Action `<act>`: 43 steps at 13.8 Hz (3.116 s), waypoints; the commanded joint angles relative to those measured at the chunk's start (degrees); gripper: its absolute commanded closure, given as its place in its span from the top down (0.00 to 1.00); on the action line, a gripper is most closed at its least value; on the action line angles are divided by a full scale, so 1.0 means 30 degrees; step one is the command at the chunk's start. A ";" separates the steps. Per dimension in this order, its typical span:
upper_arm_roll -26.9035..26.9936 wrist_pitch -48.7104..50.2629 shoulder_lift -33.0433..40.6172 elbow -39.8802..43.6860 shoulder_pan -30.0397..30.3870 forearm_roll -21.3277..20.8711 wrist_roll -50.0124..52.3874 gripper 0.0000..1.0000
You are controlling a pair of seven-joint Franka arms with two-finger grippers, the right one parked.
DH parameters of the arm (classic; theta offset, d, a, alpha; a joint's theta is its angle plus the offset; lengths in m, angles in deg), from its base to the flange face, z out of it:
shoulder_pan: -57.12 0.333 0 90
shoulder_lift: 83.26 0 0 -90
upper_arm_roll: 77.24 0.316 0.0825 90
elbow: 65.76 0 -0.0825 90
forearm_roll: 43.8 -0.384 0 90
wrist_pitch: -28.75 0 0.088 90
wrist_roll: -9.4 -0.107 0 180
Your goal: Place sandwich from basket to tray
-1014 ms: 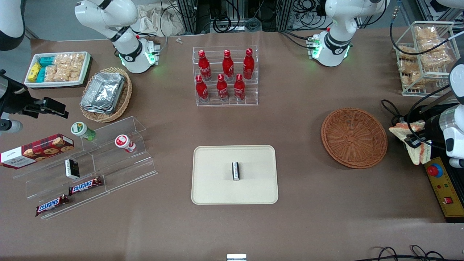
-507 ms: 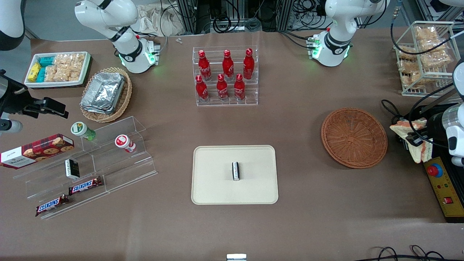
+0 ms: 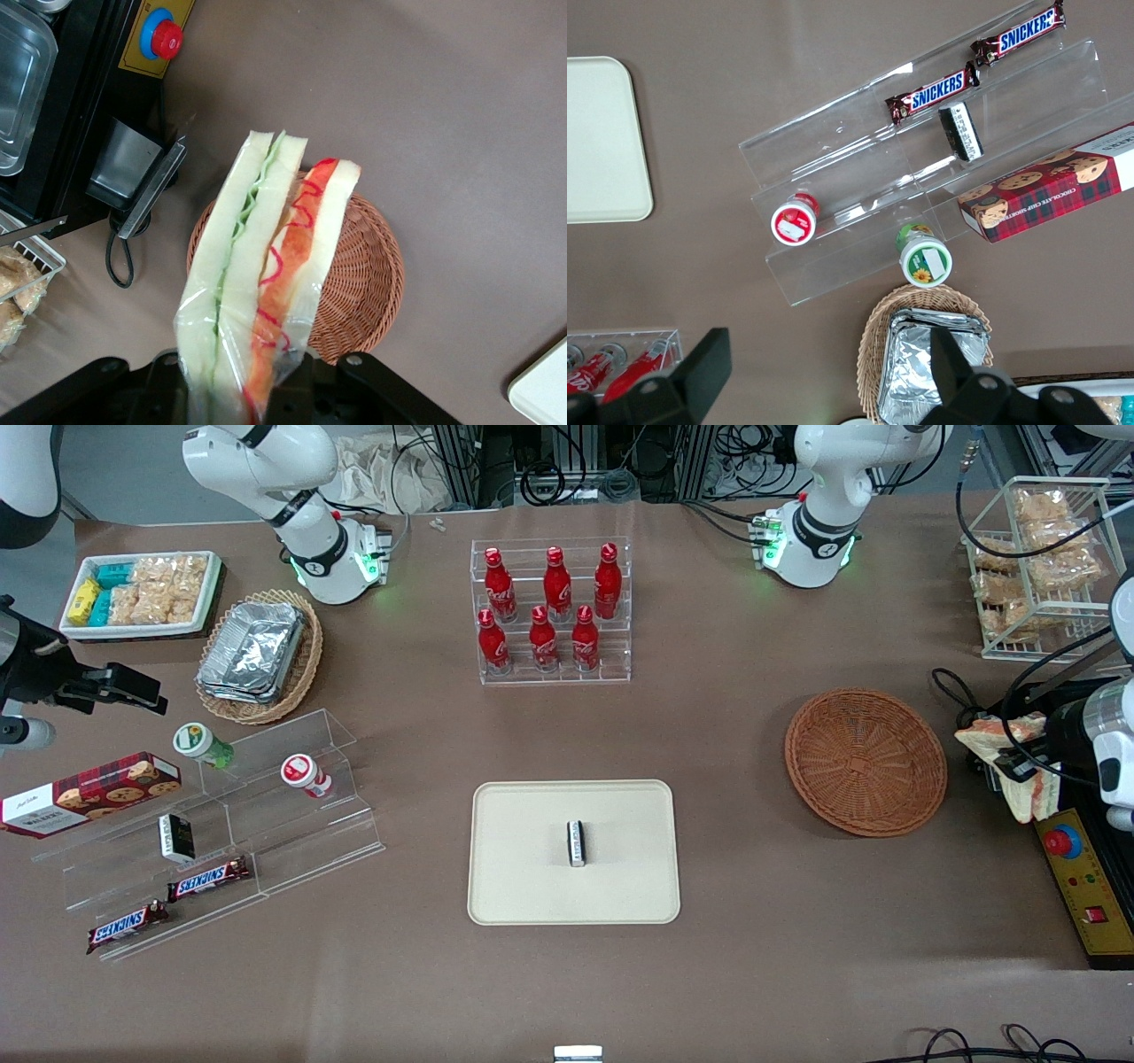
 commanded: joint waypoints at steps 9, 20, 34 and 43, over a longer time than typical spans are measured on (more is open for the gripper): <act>0.0055 0.1703 -0.0177 0.1421 0.0506 0.0680 -0.0644 0.00; 0.0055 0.1761 -0.0148 0.1421 0.0535 0.0651 -0.0848 0.00; -0.0062 0.1761 -0.0177 0.1421 0.0506 0.0739 -0.0556 0.00; -0.0382 0.1878 -0.0001 0.1450 0.0273 0.1294 -0.0790 0.00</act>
